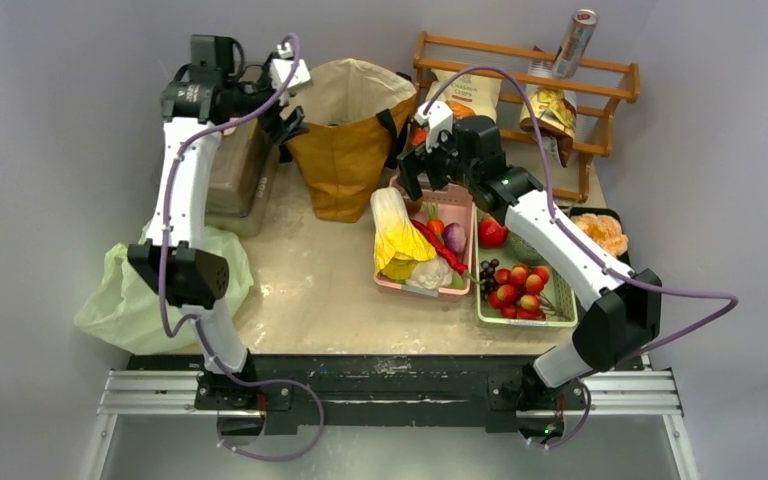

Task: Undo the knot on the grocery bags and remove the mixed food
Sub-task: Move the takeout bag to the center of the board.

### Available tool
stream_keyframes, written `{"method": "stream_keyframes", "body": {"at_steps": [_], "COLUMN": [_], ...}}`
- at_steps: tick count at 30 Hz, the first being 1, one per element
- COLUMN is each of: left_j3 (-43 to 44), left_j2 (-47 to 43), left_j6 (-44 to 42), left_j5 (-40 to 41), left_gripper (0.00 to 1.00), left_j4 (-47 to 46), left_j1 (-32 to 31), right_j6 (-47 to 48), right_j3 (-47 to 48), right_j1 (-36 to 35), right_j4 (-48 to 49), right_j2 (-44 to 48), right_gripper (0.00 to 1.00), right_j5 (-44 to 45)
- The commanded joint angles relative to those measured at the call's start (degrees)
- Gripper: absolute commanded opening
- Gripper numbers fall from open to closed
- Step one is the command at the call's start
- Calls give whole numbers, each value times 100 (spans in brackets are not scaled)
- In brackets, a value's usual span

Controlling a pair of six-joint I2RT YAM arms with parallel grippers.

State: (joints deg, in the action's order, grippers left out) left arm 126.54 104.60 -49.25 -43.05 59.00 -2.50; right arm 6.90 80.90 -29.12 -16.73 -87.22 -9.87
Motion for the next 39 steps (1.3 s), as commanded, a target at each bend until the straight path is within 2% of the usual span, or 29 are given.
{"method": "stream_keyframes", "body": {"at_steps": [1,4,7,11,13,15,17,18,21,24,29,31,34,39], "left_j3": [567,502,825,764,719,691,530,353,-473,-1189,-1815,-2165,-2532,-3247], "left_j2": [332,602,992,1294,1358,1300,1046,842,5,-745,-1529,-1823,-2241,-3243], "left_j6": [-332,-472,-622,-877,-968,-971,-913,-858,-561,-155,-331,-296,-156,-375], "left_j5": [203,624,825,1344,1614,1720,1761,1754,1582,1338,721,354,-43,-157], "left_gripper": [75,76,76,61,47,24,5,0,0,0,0,0,0,0], "left_j4": [130,-231,-9,457,739,1026,1203,1208,908,591,1213,1395,1809,2632], "left_j1": [-587,-919,-1185,-1432,-1463,-1421,-1338,-1283,-1015,-647,-484,-488,-511,-716], "right_j6": [-49,-66,-6,7,53,54,53,69,73,-18,-5,-8,-38,-8], "right_j3": [-71,-94,-79,-157,-215,-344,-490,-603,-931,-1017,-981,-952,-884,-982], "right_j1": [21,21,21,15,12,-8,-82,-151,-314,-325,-339,-332,-315,-308], "right_j4": [178,162,76,-31,-56,-26,-22,12,235,385,515,523,331,268], "right_j2": [150,152,148,118,132,155,161,168,139,-64,-450,-584,-721,-579], "right_gripper": [99,99,99,98,98,97,95,94,90,81,65,61,58,58], "right_j5": [-45,-84,-176,-442,-651,-945,-1273,-1344,-1347,-1241,-964,-861,-553,-490]}}
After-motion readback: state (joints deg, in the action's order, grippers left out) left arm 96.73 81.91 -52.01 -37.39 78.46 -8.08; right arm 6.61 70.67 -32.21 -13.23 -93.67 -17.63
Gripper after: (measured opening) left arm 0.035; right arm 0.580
